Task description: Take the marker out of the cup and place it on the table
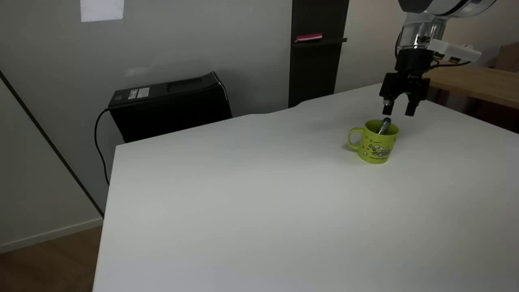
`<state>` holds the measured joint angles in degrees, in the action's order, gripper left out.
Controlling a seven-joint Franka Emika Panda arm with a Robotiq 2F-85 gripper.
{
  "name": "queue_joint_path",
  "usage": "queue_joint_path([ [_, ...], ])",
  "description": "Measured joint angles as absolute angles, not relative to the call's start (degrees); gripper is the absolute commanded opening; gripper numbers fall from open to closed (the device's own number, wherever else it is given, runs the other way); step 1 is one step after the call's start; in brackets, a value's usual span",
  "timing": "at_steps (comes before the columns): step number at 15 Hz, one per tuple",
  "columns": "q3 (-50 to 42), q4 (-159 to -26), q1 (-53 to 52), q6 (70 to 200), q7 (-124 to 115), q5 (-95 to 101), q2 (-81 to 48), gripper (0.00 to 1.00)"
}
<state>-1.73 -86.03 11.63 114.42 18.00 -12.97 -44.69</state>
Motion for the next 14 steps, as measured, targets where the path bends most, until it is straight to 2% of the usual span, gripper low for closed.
queue_joint_path([
  [14,-1.33,-84.03,11.53,116.21,16.88,-10.86,-47.82,1.00],
])
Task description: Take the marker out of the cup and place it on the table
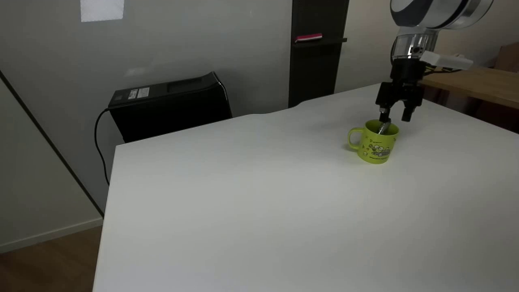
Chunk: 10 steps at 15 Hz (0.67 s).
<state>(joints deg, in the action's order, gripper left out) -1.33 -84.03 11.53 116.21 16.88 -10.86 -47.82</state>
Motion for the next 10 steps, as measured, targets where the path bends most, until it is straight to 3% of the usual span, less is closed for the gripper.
queue_joint_path([
  [2,-1.33,-83.78,11.48,116.25,16.59,-10.43,-47.82,1.00],
  [3,-1.33,-83.68,11.45,116.25,16.44,-10.17,-47.82,0.75],
  [4,-1.33,-83.60,11.42,116.25,16.27,-10.04,-47.82,0.74],
  [10,-1.28,-83.09,10.87,116.19,15.10,-10.00,-47.82,0.32],
])
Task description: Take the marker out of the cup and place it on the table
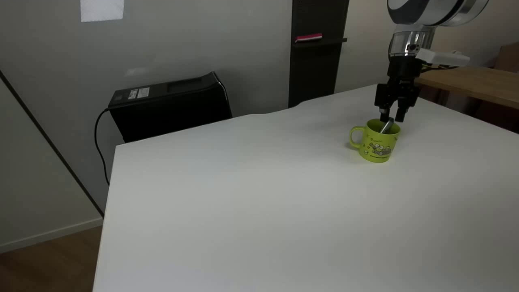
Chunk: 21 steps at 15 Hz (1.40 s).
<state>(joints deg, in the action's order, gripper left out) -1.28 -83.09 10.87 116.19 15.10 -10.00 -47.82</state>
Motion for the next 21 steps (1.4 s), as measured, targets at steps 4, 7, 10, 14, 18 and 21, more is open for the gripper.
queue_joint_path([
  [4,-1.33,-82.70,10.22,115.74,13.11,-8.81,-47.92,0.06],
  [7,-2.10,-81.79,9.61,114.79,10.93,-6.46,-49.03,0.00],
  [10,-2.77,-79.47,8.99,112.38,8.71,-4.95,-50.38,0.34],
  [14,-2.88,-77.19,8.46,110.47,7.47,-3.96,-51.80,0.54],
  [18,-2.89,-76.28,8.27,110.44,7.35,-3.21,-52.36,0.81],
  [21,-3.27,-75.85,7.72,110.93,5.96,-2.40,-52.20,0.99],
])
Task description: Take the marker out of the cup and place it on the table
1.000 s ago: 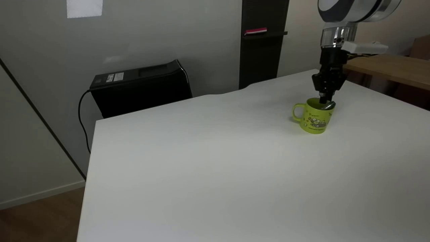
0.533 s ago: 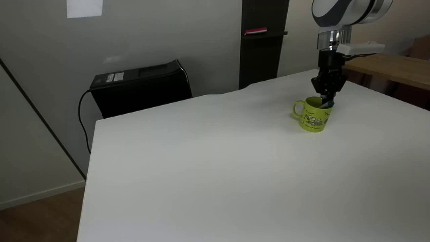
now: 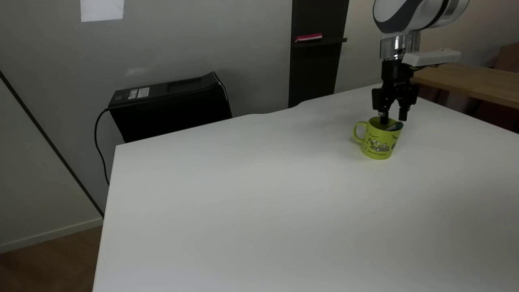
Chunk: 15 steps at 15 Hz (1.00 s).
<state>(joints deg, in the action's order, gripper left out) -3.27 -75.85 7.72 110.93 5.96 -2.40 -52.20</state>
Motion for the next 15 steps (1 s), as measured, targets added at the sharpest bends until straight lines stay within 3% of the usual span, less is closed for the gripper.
queue_joint_path([
  [15,-9.99,-89.63,1.26,116.80,-27.32,-2.31,-43.22,1.00],
])
